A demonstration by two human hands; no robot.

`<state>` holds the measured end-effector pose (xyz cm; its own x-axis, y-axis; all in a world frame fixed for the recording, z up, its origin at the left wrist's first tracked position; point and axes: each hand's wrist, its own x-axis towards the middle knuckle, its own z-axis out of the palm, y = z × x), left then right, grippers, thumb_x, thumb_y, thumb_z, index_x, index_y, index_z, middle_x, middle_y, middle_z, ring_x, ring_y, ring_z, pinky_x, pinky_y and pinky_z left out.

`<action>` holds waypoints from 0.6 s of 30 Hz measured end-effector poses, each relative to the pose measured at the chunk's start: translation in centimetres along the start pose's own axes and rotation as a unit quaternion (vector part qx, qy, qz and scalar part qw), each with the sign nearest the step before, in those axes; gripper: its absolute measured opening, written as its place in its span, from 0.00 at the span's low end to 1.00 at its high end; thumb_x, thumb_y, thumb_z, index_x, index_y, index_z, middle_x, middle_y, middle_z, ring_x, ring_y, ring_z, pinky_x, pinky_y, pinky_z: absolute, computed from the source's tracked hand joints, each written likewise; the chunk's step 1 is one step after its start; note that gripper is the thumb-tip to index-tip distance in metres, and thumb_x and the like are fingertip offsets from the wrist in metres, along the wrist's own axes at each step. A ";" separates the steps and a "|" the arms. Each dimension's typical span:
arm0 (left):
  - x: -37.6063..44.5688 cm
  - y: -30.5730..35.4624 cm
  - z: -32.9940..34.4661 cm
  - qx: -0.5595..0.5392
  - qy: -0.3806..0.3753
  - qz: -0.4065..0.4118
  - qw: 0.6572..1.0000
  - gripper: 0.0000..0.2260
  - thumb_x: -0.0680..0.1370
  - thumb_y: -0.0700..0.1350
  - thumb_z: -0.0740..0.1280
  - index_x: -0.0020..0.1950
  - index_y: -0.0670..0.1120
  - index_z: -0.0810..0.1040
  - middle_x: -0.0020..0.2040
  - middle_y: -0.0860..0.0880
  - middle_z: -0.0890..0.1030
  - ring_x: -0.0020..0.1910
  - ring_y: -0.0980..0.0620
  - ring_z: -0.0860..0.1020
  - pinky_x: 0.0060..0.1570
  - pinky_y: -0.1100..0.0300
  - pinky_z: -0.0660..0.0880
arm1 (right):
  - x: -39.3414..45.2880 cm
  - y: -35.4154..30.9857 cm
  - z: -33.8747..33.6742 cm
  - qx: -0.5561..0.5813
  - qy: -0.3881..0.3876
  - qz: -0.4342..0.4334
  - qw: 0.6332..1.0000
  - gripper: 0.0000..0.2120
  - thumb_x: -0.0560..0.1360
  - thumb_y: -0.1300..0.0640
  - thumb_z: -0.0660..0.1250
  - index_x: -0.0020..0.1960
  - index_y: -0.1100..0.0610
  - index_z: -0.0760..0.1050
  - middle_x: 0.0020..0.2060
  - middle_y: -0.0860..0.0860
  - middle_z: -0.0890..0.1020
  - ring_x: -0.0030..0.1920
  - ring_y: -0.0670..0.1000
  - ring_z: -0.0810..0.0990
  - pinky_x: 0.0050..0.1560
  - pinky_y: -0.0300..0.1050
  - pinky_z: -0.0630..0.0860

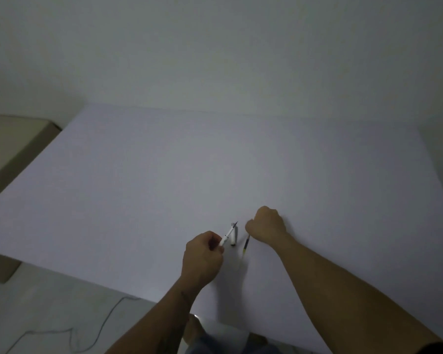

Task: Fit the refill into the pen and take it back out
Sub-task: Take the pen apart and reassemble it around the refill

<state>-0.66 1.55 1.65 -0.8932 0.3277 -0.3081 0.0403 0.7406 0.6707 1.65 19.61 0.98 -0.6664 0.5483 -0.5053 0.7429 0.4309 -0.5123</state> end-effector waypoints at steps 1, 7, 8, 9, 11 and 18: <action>0.1 0.0 -0.1 0.002 0.001 0.002 1.000 0.02 0.72 0.42 0.70 0.42 0.49 0.80 0.39 0.49 0.82 0.39 0.49 0.80 0.45 0.52 0.80 | 0.2 -0.1 -0.4 0.083 0.000 0.011 0.996 0.08 0.70 0.60 0.65 0.34 0.62 0.73 0.30 0.54 0.76 0.32 0.54 0.77 0.33 0.41 0.72; 0.1 -0.1 -0.2 0.001 -0.001 -0.003 1.000 0.03 0.73 0.42 0.70 0.43 0.50 0.80 0.40 0.51 0.81 0.40 0.51 0.79 0.47 0.51 0.81 | -1.2 -1.6 -2.5 0.449 -0.034 0.038 0.892 0.07 0.73 0.68 0.64 0.39 0.64 0.80 0.32 0.60 0.84 0.31 0.54 0.82 0.30 0.41 0.78; 0.1 -0.1 -0.2 -0.001 0.000 0.000 1.000 0.03 0.73 0.42 0.70 0.43 0.50 0.80 0.40 0.51 0.82 0.40 0.51 0.79 0.47 0.51 0.81 | -1.5 -1.7 -2.6 0.451 -0.033 0.035 0.891 0.07 0.74 0.68 0.65 0.40 0.64 0.80 0.33 0.59 0.84 0.31 0.54 0.82 0.30 0.41 0.78; 0.0 -0.1 -0.2 -0.003 0.000 0.003 1.000 0.03 0.73 0.42 0.70 0.43 0.50 0.80 0.40 0.50 0.82 0.39 0.51 0.79 0.47 0.51 0.81 | -1.8 -1.8 -2.6 0.446 -0.030 0.032 0.894 0.07 0.74 0.68 0.65 0.41 0.64 0.80 0.33 0.59 0.84 0.32 0.54 0.83 0.30 0.41 0.78; 0.0 0.1 -0.2 -0.005 0.000 0.008 1.000 0.03 0.73 0.41 0.70 0.43 0.49 0.80 0.40 0.50 0.82 0.39 0.51 0.79 0.47 0.51 0.80 | -2.3 -1.8 -2.3 0.435 -0.025 0.026 0.900 0.07 0.74 0.67 0.64 0.41 0.63 0.81 0.34 0.58 0.84 0.32 0.53 0.83 0.31 0.41 0.78; -0.2 0.2 -0.6 -0.012 0.010 0.015 1.000 0.02 0.73 0.41 0.70 0.43 0.49 0.80 0.40 0.49 0.82 0.39 0.50 0.80 0.47 0.52 0.81 | -3.3 -1.9 -1.7 0.444 -0.025 0.022 0.895 0.07 0.75 0.68 0.64 0.43 0.64 0.81 0.34 0.58 0.84 0.32 0.52 0.82 0.34 0.43 0.80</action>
<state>-0.78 1.28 2.24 -0.9001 0.3384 -0.2744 0.0570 0.7158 0.6960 2.52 18.18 4.79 -0.6561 0.5082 -0.5579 0.4406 -0.3422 -0.8299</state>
